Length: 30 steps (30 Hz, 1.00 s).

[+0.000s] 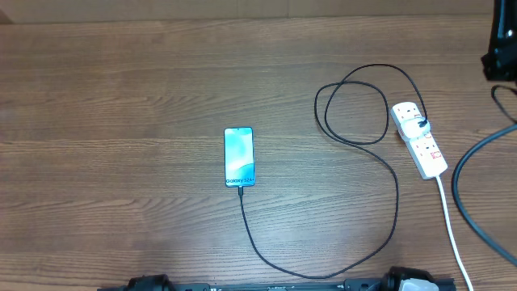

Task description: Plug charger to phone and switch on socket

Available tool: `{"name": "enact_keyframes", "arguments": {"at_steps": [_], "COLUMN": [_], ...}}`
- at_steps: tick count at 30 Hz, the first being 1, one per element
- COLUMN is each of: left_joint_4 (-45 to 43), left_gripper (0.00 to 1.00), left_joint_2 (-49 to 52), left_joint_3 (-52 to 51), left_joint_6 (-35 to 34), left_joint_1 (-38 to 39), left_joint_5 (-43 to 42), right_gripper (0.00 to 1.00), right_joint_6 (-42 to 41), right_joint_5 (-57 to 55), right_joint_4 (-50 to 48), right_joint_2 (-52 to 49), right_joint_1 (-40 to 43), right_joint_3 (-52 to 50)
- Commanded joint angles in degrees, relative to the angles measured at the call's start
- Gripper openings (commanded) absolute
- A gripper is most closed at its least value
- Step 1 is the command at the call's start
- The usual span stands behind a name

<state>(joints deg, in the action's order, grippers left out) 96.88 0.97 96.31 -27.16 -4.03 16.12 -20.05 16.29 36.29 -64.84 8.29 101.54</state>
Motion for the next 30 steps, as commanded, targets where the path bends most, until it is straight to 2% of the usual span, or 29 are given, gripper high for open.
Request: {"name": "enact_keyframes", "arguments": {"at_steps": [1,5,9,14,18,21,25,30], "left_joint_4": [-0.11,-0.11,-0.11,-0.39,-1.68,-3.37,-12.74,-31.95], "left_gripper": [1.00,1.00,1.00,1.00,1.00,1.00,0.99,0.99], "left_joint_2": [-0.68,-0.68,-0.68,-0.68,-0.68,-0.68,-0.68,-0.68], "left_joint_3": [0.04,0.07,0.07,0.07,-2.32,-7.10,-17.03,-32.02], "left_joint_6": [-1.16,-1.16,-1.16,-1.75,-7.87,-16.90,-18.56,-12.33], "left_joint_1": [-2.99,-3.56,-3.56,-3.56,-3.54,-3.56,-3.58,-3.56], "left_joint_5": [0.37,0.39,0.39,0.07,1.44,1.38,2.45,-1.11], "right_gripper": [0.08,0.07,0.07,0.10,0.12,0.13,0.15,0.16], "right_joint_6": [4.66,5.53,4.44,0.33,0.35,0.33,0.35,0.31], "right_joint_5": [-13.00,-13.22,-12.22,-10.03,-9.35,-9.03,-8.92,-8.68], "right_joint_4": [2.60,4.17,1.66,-1.01,-0.17,-0.15,-0.20,-0.68], "right_joint_2": [4.37,11.23,20.68,32.57,40.74,42.88,43.58,43.58], "right_joint_1": [-3.28,-5.35,-5.42,-5.07,-4.42,-4.57,-5.84,-6.69], "right_joint_3": [-2.78,-9.38,-19.63,-30.34,-33.64,-33.55,-33.55,-33.55]}}
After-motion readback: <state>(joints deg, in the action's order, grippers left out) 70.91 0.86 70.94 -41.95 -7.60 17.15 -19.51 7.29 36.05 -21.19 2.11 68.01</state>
